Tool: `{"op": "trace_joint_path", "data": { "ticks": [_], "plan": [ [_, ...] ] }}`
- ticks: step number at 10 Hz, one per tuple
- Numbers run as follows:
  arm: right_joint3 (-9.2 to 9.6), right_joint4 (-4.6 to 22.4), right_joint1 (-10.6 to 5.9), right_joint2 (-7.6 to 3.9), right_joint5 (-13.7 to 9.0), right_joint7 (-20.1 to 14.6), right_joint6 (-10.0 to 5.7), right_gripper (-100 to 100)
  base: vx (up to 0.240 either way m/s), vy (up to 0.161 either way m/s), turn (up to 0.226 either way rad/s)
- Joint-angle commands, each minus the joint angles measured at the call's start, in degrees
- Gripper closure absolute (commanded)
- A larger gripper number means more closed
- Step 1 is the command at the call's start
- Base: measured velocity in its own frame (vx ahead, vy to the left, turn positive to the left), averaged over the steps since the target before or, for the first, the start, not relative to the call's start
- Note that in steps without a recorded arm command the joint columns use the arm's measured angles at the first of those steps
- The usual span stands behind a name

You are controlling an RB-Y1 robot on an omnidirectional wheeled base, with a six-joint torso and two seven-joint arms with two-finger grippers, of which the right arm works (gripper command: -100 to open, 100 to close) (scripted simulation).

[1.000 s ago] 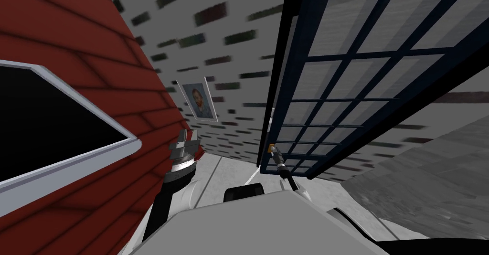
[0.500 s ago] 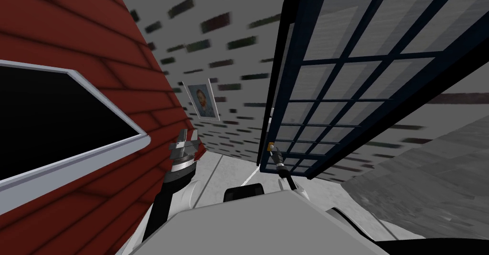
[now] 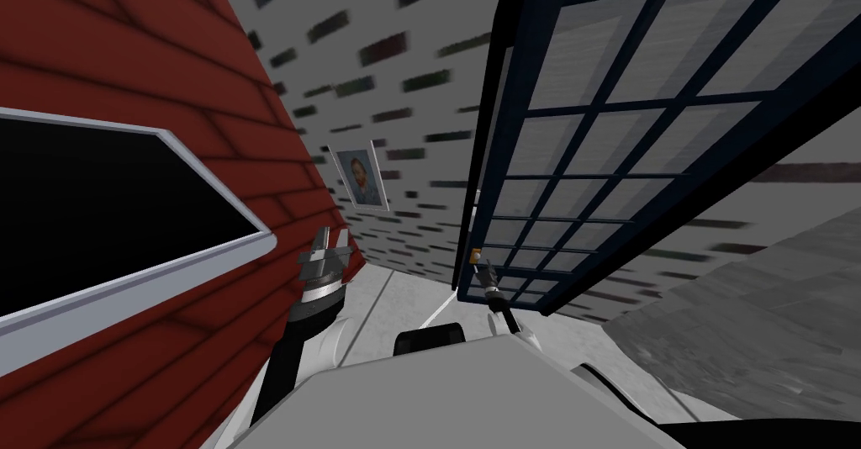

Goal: Pull the door open

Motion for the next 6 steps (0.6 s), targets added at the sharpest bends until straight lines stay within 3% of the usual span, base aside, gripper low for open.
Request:
{"op": "trace_joint_path", "data": {
  "ticks": [1,6],
  "plan": [
    [0.40,-0.33,-0.05,0.21,-1.11,-2.86,0.19,-100,-0.053,-0.012,0.059],
    [1.22,-0.83,-0.23,0.64,-3.39,-9.98,0.48,-100,-0.039,-0.014,0.033]
  ]
}}
